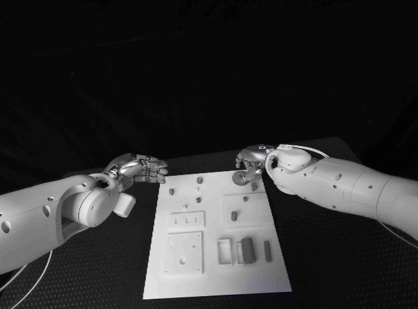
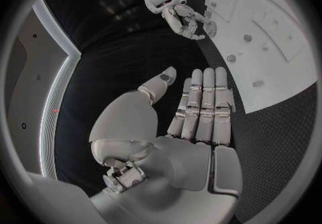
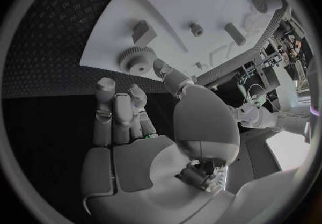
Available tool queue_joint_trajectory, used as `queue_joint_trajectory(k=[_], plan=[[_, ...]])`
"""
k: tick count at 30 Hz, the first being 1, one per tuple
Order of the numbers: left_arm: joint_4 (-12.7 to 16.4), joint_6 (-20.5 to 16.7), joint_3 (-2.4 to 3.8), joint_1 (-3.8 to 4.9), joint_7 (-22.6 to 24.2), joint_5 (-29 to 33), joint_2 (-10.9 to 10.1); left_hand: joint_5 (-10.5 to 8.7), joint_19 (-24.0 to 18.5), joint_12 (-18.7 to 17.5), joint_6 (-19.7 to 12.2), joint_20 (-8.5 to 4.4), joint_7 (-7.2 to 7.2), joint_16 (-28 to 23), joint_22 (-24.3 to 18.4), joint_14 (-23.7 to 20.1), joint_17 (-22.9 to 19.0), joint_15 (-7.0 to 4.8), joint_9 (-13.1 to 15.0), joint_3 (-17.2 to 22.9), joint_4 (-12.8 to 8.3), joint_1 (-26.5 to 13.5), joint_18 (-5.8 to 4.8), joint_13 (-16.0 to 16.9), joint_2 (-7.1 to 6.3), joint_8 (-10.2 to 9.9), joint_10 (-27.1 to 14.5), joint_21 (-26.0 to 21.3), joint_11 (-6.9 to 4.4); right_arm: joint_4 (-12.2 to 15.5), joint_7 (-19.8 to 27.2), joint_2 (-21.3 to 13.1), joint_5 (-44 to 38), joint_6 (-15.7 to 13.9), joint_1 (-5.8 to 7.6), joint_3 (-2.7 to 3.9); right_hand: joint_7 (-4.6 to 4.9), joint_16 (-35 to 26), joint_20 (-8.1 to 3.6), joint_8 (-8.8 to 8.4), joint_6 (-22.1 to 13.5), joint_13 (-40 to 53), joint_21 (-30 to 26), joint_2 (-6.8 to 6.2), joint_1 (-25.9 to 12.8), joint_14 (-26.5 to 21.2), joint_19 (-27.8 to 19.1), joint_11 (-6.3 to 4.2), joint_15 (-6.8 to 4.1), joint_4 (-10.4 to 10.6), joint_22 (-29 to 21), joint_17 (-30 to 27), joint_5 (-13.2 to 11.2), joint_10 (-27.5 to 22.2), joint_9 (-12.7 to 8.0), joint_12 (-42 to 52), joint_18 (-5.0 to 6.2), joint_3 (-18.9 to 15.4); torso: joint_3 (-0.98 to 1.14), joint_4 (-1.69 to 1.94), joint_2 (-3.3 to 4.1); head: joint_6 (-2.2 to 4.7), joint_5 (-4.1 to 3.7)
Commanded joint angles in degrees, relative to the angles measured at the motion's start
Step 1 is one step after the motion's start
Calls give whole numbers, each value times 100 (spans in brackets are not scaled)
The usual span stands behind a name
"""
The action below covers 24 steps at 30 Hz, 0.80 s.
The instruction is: Assemble the parts on the task board
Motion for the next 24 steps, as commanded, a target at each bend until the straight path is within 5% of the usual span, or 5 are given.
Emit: queue_joint_trajectory(k=[1, 8, 24], plan=[[4, 70, 3, -2, 43, -8, 19, -21, -17, -32, -5, 32, 21, -38, 7, 14, 9, 16, 9, -28, 10, -24, 92, 6, -29, -39, -10, -34, 20, -20, 28, 8, -100, 80, -11, 0, 21, 28, -10, 6, 15, -8, 41, -5, -39, 31, -13, 5, 2, 46, 117, 11, -13, -7, 1, 28, 258, 9, -4, 368, 2, -7, -10], [-7, 70, 3, -9, 39, -8, 14, -21, -17, -36, -8, 33, 22, -43, 9, 14, 12, 17, 10, -29, 12, -27, 92, 7, -27, -42, -11, -36, 21, -66, 45, 52, -85, 168, -72, 0, 46, 50, -18, 87, 145, -28, 64, 61, -36, 21, -27, 30, 26, 71, 117, 1, -14, -24, 25, 81, 258, 21, -1, 365, 3, -22, -7], [-32, 99, 3, -23, 13, -8, 26, -20, -17, -49, -26, 35, 31, -57, 15, 17, 25, 19, 11, -32, 17, -34, 95, 11, -25, -54, -21, -41, 26, -216, 15, 88, -48, 398, -131, 0, 31, 65, 5, 210, 396, -134, 91, 472, -33, -75, -105, 18, 19, -87, 111, -114, -13, -84, 37, 147, 258, -12, -7, 367, 3, -67, -15]])
